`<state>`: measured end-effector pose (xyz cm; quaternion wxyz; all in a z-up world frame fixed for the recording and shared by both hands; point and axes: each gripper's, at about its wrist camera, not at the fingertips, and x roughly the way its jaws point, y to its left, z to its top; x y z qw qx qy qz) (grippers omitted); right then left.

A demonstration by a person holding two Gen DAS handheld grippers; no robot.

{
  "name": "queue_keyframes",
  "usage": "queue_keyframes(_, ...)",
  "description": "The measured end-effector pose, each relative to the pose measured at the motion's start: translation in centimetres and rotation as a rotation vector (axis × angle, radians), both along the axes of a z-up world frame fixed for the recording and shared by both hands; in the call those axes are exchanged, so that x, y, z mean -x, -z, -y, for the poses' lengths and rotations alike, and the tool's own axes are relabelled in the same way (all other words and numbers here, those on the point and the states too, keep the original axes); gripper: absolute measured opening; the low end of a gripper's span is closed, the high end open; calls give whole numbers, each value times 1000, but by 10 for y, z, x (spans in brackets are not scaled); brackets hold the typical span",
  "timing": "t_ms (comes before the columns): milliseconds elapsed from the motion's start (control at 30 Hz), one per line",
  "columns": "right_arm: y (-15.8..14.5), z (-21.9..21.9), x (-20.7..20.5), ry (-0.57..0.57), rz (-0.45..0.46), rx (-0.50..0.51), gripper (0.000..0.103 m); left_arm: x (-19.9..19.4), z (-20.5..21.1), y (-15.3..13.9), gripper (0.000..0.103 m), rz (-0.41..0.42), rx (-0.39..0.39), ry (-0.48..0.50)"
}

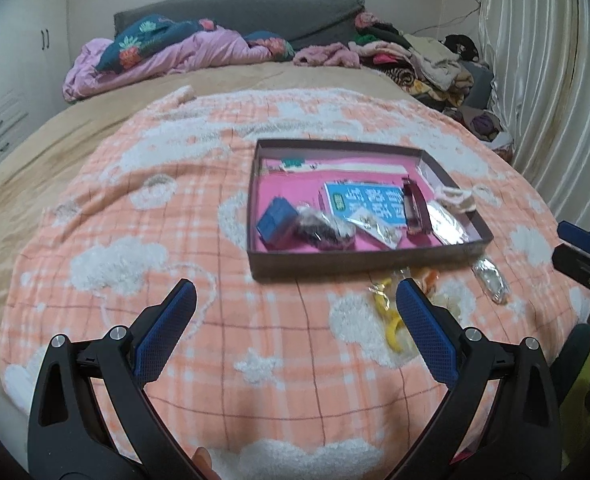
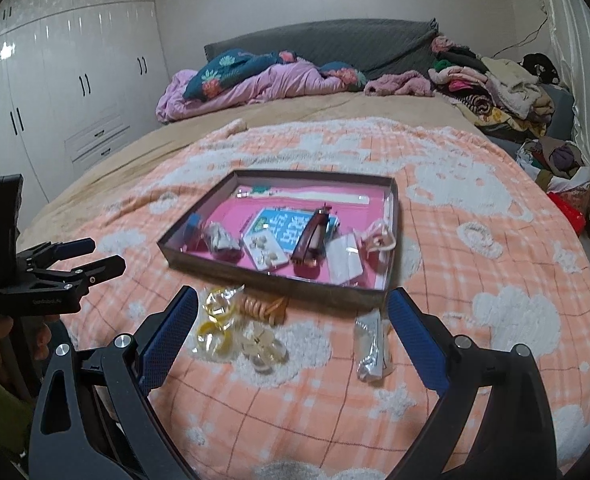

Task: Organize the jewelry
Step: 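Withdraw both tools from the box toward the remaining items, then grasp the clear claw clip with the right tool while the left tool grasps the yellow bangle bag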

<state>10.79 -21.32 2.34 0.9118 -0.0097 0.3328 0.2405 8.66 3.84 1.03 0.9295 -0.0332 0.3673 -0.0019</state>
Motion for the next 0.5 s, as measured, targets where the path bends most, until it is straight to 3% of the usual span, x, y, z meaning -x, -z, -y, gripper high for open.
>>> queue_keyframes(500, 46, -16, -12, -67, -95, 92, 93, -2, 21, 33, 94, -90, -7, 56)
